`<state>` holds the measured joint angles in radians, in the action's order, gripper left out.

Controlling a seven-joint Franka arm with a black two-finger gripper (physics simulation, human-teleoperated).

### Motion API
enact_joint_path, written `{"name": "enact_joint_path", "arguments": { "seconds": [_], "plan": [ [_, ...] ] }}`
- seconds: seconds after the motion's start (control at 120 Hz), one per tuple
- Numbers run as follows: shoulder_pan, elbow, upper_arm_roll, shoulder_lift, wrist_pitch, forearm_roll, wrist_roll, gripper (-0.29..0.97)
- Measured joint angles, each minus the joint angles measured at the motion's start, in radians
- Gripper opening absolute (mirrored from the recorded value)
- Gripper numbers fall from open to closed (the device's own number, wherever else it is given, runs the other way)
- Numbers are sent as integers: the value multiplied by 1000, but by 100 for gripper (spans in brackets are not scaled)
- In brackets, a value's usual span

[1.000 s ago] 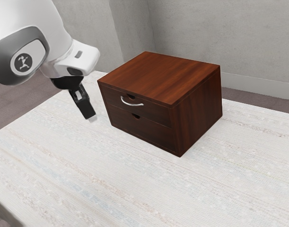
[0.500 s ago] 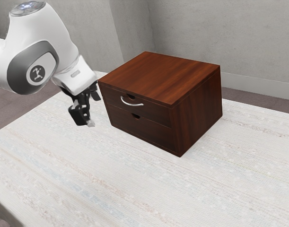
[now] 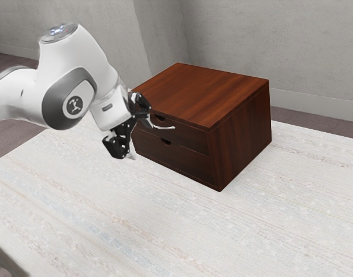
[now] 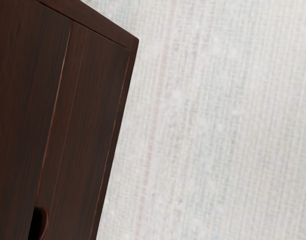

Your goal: Pull the drawer handle with one arm to open the drawer

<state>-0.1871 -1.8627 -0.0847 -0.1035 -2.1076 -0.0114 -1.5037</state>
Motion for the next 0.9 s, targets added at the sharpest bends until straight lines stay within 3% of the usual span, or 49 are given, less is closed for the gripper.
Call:
{"name": "enact_joint_path", "arguments": {
  "seconds": [0.9],
  "plan": [
    [-60, 91, 21, 154, -114, 3, -126, 68]
  ]
}}
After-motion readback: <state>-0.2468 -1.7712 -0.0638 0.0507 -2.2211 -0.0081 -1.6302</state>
